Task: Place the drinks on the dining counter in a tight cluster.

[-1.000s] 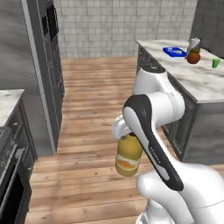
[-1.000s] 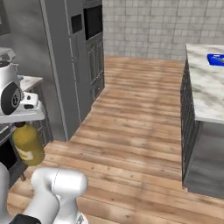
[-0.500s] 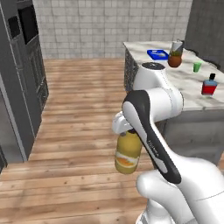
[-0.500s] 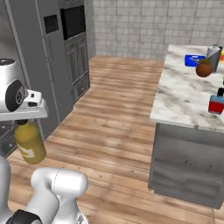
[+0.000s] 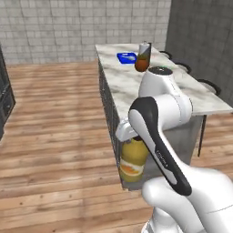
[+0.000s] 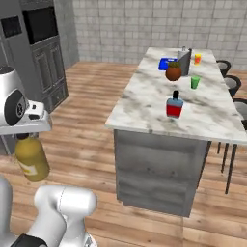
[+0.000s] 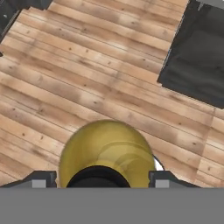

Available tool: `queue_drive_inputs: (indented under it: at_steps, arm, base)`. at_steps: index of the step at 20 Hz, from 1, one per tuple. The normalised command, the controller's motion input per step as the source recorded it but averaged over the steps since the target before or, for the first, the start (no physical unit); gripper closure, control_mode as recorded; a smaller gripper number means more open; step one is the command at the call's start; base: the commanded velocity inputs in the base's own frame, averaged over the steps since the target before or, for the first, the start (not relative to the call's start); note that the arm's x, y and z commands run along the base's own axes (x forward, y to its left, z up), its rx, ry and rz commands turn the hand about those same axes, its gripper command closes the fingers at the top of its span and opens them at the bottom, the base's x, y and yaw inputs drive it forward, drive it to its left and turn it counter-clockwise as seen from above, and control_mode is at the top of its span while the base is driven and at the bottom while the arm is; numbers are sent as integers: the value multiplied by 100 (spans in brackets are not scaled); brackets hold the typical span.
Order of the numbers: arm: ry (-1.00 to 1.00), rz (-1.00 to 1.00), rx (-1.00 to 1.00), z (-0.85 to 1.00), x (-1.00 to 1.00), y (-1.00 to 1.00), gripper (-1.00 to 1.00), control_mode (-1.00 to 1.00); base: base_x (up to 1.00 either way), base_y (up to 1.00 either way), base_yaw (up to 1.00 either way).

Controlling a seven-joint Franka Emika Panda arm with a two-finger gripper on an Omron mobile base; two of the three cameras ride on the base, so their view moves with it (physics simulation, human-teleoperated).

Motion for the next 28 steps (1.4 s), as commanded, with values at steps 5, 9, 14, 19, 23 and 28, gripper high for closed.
queue_drive_inputs:
  at_steps: [5,9,14,19,23,28]
  arm:
    - [0,0,0,0,0,0,100,100]
    - [0,0,0,0,0,0,100,100]
    - [0,0,0,0,0,0,100,100]
    - [0,0,0,0,0,0,100,100]
    - [0,0,0,0,0,0,100,100]
    - [0,0,0,0,0,0,100,100]
  base:
    - [62,-100,-25]
    - [74,-100,-24]
    - [73,-100,-21]
    - [77,-95,-25]
    - [80,-48,-20]
    - [80,-26,-18]
